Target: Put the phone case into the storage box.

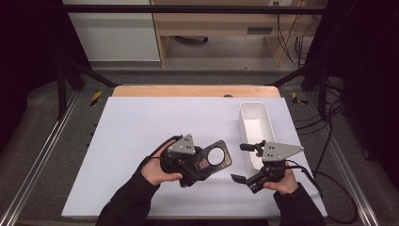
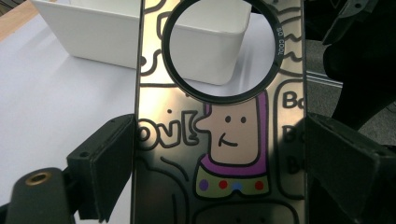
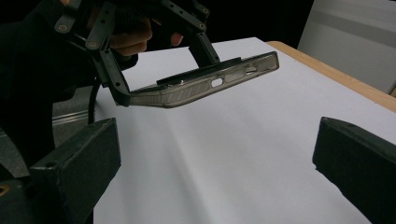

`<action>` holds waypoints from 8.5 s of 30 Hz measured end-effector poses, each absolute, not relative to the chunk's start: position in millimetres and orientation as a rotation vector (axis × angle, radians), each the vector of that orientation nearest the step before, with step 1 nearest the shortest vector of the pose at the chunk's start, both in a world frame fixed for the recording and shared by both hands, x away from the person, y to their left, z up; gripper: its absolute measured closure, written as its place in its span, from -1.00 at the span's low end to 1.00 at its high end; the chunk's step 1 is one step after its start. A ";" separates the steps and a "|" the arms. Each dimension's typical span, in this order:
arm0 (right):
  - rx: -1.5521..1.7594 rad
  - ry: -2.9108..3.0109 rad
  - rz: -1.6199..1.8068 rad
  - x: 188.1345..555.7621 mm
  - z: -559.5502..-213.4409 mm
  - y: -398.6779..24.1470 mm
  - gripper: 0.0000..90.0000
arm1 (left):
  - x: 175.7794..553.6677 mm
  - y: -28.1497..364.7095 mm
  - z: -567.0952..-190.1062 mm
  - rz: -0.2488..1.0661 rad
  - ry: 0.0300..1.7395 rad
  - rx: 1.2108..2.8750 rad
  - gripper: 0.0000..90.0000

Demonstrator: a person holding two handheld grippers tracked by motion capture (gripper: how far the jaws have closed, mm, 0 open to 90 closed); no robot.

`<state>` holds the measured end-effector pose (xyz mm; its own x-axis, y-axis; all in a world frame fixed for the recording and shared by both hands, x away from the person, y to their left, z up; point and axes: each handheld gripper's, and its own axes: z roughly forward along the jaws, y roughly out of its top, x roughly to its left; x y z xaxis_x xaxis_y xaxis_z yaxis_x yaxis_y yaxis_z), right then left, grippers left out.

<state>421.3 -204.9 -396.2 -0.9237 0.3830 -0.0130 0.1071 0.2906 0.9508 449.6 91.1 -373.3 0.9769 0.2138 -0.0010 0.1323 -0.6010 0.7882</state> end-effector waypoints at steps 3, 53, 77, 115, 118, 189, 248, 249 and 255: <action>0.448 2.322 1.682 420.9 -395.8 -205.0 -0.97 | 448.7 90.6 -373.0 0.113 0.234 2.224 -0.75; 0.174 2.552 1.509 415.0 -397.3 -180.1 -0.93 | 432.3 69.8 -382.3 0.065 0.001 2.365 -0.74; 0.055 2.594 1.520 412.9 -403.8 -172.3 -0.76 | 427.9 65.3 -384.8 0.049 -0.067 2.375 -0.74; 0.040 2.596 1.518 413.3 -407.5 -169.6 -0.74 | 430.7 65.2 -389.7 0.035 -0.067 2.398 -0.76; 0.047 2.599 1.518 413.3 -407.1 -169.8 -0.73 | 431.1 65.4 -390.1 0.040 -0.063 2.401 -0.78; 0.041 2.795 1.192 423.1 -372.5 -148.3 -0.73 | 436.0 56.5 -411.9 0.046 0.025 2.666 -0.95; 0.124 2.644 1.325 420.0 -362.1 -157.8 -0.97 | 436.1 60.9 -410.9 0.093 0.019 2.585 -0.74; 0.130 2.635 1.342 419.7 -361.4 -159.6 -0.97 | 436.4 62.1 -410.9 0.092 0.018 2.581 -0.74; 0.153 2.600 1.405 417.8 -361.1 -169.9 -0.97 | 436.7 68.1 -409.8 0.100 0.036 2.527 -0.74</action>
